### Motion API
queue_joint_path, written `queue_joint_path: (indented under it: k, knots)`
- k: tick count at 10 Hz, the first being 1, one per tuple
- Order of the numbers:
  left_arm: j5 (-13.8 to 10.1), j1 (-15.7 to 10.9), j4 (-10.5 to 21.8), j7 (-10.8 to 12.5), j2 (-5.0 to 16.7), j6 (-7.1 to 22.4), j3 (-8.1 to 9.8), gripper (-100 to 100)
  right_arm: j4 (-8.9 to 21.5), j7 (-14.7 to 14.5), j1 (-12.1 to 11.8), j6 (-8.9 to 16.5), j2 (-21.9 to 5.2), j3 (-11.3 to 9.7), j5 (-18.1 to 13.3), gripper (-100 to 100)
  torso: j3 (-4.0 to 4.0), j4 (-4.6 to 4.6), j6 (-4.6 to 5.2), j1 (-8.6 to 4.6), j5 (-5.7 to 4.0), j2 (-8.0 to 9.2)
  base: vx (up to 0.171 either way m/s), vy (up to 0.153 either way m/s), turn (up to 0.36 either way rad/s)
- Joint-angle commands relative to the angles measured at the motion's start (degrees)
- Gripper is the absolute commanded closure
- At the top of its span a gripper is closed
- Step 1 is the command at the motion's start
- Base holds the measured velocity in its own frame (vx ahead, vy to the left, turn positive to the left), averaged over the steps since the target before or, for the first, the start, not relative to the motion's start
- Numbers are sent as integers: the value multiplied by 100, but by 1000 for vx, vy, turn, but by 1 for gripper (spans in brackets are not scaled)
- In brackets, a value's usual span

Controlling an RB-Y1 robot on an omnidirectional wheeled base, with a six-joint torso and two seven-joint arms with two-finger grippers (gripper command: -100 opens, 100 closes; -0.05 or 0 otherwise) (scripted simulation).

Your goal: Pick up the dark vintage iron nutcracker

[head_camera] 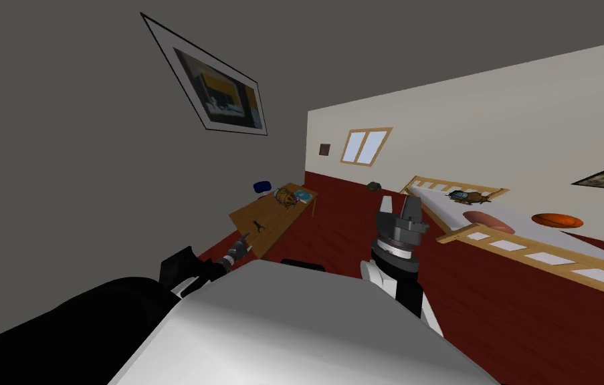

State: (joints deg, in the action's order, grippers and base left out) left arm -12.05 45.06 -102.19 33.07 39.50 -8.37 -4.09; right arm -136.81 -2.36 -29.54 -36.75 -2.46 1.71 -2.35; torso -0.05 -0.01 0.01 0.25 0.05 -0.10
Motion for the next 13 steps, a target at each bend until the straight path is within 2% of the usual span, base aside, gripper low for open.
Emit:
queue_joint_path:
  k: [1,2,3,7,8,13]
  knots:
    - [-74,160,226,249,263,100,-66,-100,0,0,0,0,0,0,0,0,0,0,0,0,0,0,28,58,-436]
    - [-128,220,400,403,436,152,-114,-100,0,0,-1,0,0,1,0,0,-1,0,-2,6,1,-3,28,67,-436]
    - [-128,220,403,403,436,152,-114,-100,0,0,-1,0,0,1,0,0,-2,-1,-2,10,3,-4,22,56,-211]
    - [-312,416,1059,967,1046,329,-312,-100,0,0,-1,0,0,1,0,0,-5,-2,-3,10,3,-9,24,62,-413]
    - [-312,416,1059,967,1046,329,-312,-100,0,0,-1,0,-1,1,0,0,-5,-1,-3,13,3,-8,11,59,-263]
    - [-460,561,1745,1509,1663,474,-558,-100,0,0,-2,0,-1,1,0,0,-5,-1,-6,2,1,-8,7,48,-416]
